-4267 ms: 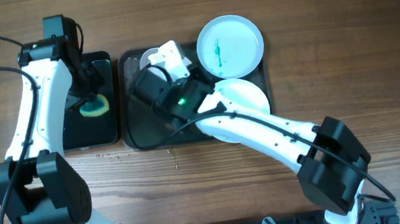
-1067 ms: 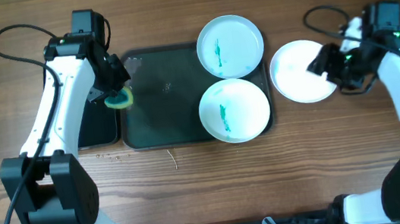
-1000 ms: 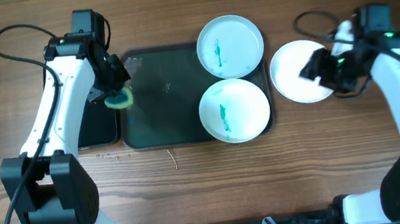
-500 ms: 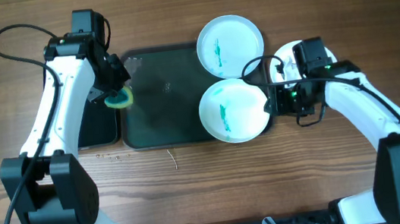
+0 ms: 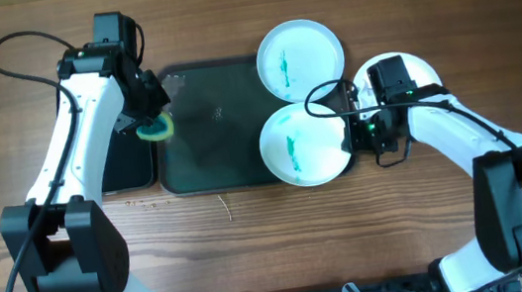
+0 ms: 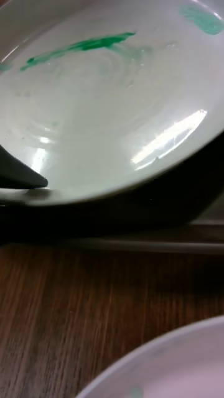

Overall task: Clean dirty plates on tray and stack at the side
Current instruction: 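Grasp the bottom-right plate rim with the right gripper, pull it left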

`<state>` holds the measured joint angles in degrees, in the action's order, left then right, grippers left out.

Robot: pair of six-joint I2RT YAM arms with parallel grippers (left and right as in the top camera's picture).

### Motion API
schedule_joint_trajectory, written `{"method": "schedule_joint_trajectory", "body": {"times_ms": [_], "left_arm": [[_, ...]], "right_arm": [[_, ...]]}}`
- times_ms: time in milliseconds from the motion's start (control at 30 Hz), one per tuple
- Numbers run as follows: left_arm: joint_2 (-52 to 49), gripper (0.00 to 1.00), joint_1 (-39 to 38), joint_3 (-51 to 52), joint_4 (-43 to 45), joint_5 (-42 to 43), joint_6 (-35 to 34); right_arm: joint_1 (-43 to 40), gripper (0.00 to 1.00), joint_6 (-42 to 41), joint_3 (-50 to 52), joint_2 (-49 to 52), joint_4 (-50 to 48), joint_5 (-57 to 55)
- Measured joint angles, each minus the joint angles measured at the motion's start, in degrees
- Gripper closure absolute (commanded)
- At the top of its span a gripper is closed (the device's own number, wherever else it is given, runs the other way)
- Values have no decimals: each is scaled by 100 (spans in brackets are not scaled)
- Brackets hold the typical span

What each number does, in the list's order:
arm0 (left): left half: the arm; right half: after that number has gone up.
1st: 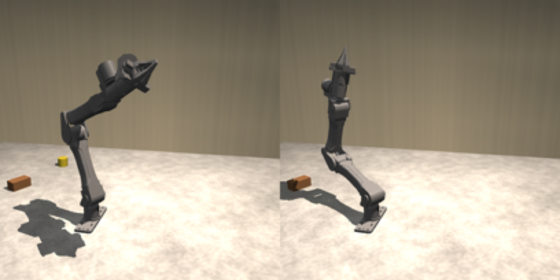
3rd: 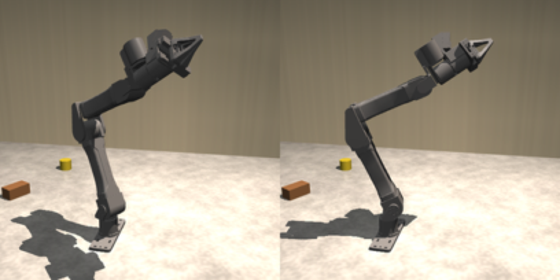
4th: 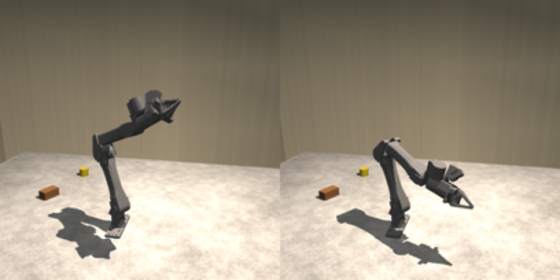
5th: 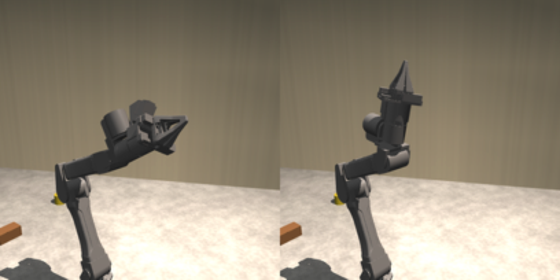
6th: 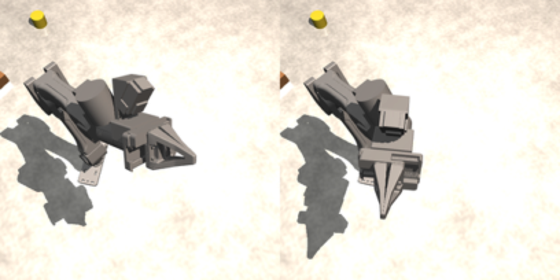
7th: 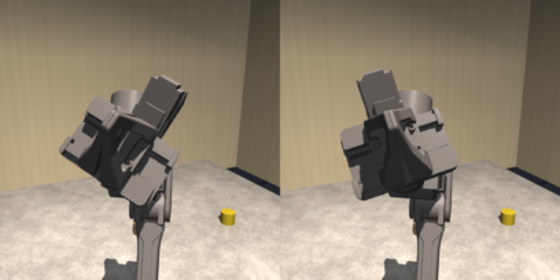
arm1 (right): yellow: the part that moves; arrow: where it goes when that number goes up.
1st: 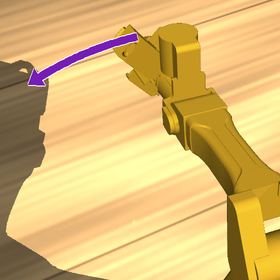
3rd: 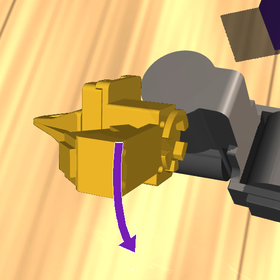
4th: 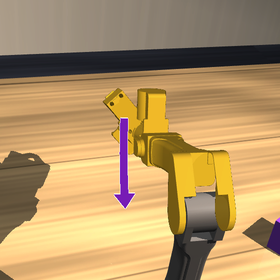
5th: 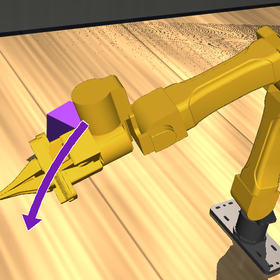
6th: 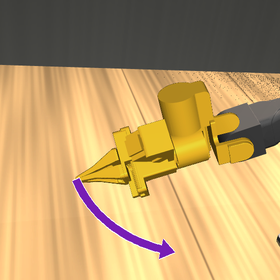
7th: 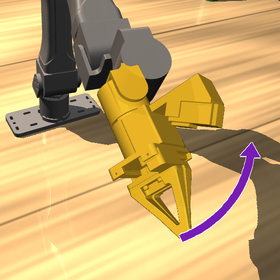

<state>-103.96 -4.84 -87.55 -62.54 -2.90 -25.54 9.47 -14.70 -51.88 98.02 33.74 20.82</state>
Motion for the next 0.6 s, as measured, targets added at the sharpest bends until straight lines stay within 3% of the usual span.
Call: {"method": "schedule_joint_trajectory", "body": {"times_ms": [333, 600], "left_arm": [[0, 96, 0, 0, 35, 0, 0], [0, 96, 0, 0, 68, 0, 0]], "right_arm": [[155, 96, -317, -37, 0, 101, 57], [1598, 96, -1764, -750, -127, 42, -765]]}}
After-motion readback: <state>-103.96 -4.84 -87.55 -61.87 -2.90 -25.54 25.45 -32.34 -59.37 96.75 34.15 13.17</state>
